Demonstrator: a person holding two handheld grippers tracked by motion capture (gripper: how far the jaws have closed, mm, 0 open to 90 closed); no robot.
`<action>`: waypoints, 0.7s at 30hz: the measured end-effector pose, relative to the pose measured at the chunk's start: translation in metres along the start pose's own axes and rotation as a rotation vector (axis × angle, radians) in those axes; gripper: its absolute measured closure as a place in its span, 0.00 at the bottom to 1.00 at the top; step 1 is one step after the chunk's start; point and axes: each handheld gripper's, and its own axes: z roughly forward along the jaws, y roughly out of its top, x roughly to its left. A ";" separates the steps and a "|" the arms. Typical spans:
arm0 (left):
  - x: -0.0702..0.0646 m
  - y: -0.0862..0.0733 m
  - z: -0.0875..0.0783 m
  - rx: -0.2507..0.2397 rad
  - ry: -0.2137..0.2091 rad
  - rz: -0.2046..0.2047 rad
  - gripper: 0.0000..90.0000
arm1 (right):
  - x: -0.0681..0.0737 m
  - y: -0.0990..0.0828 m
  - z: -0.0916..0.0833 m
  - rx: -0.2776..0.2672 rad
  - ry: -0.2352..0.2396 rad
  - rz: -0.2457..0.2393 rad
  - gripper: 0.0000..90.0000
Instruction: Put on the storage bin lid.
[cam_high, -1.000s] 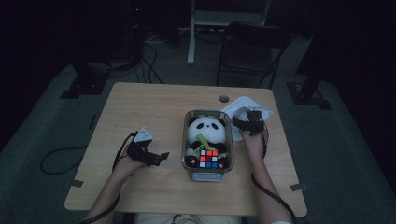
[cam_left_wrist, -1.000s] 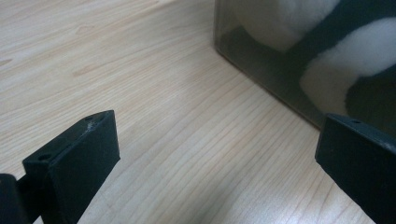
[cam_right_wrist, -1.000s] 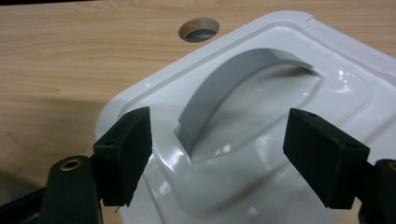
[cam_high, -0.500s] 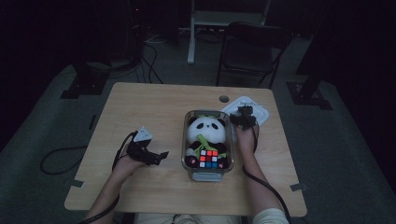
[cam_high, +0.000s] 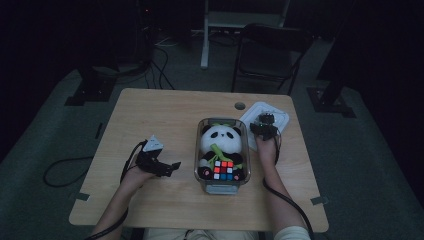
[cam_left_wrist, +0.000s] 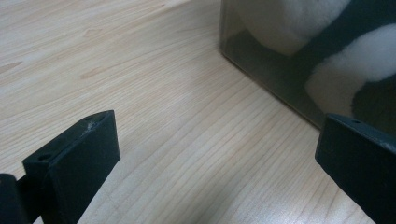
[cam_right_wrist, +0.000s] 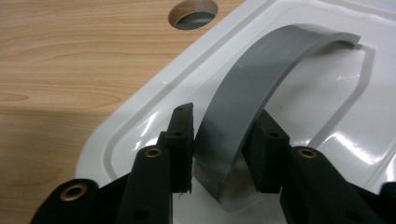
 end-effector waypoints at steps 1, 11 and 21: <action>0.000 0.000 0.000 -0.001 -0.003 -0.001 0.01 | -0.003 0.000 -0.002 0.000 0.008 0.000 0.74; -0.001 0.002 -0.002 -0.006 -0.001 0.002 0.01 | -0.036 -0.013 -0.026 0.088 0.148 -0.030 0.76; -0.004 0.002 0.000 -0.021 -0.009 0.004 0.01 | -0.052 -0.027 -0.050 0.134 0.197 -0.155 0.73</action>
